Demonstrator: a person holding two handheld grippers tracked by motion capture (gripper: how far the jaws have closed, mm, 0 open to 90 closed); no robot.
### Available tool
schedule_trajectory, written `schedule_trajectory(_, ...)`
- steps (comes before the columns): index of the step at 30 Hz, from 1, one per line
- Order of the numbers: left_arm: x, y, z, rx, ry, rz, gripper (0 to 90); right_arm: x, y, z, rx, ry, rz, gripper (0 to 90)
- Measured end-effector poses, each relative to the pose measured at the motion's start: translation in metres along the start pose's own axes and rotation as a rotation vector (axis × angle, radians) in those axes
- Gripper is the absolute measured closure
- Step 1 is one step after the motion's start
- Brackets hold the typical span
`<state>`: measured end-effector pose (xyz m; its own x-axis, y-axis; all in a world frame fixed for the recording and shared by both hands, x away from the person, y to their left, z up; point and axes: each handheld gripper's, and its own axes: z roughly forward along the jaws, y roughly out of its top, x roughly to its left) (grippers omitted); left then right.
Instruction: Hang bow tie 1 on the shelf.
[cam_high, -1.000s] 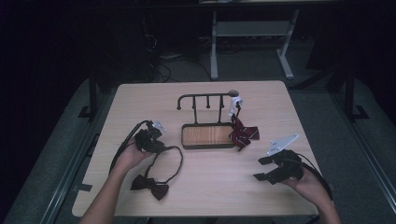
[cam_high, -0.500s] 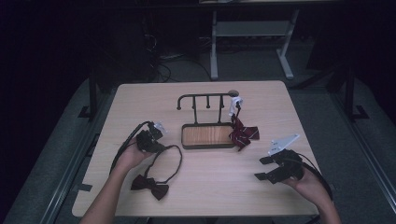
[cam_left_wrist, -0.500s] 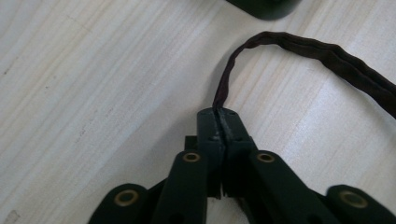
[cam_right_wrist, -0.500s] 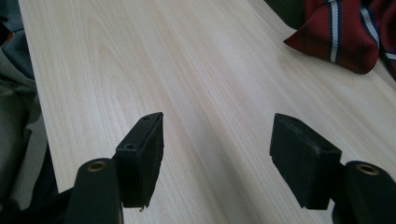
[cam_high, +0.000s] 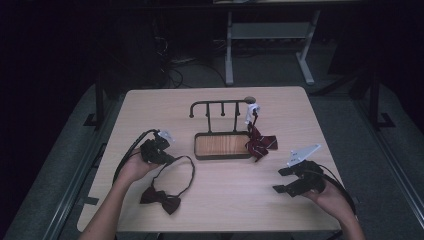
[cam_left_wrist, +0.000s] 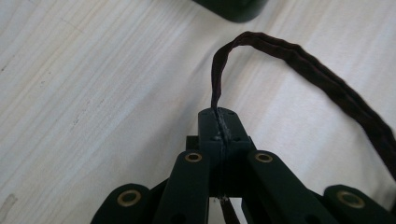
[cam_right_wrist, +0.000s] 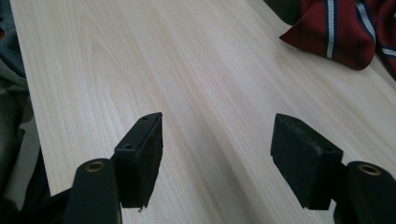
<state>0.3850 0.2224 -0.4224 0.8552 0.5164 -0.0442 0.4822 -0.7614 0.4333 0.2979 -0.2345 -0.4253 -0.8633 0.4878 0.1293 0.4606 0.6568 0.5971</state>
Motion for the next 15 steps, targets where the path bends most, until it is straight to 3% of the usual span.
schedule_trajectory(11,-0.01,0.003,-0.024,-0.017,-0.031,0.039,89.7,-0.001,-0.001,0.001,-0.002,-0.007,-0.001,34.0)
schedule_trajectory(15,-0.012,0.006,-0.033,-0.025,-0.062,0.056,89.7,-0.002,-0.002,-0.001,-0.006,-0.009,0.002,34.0)
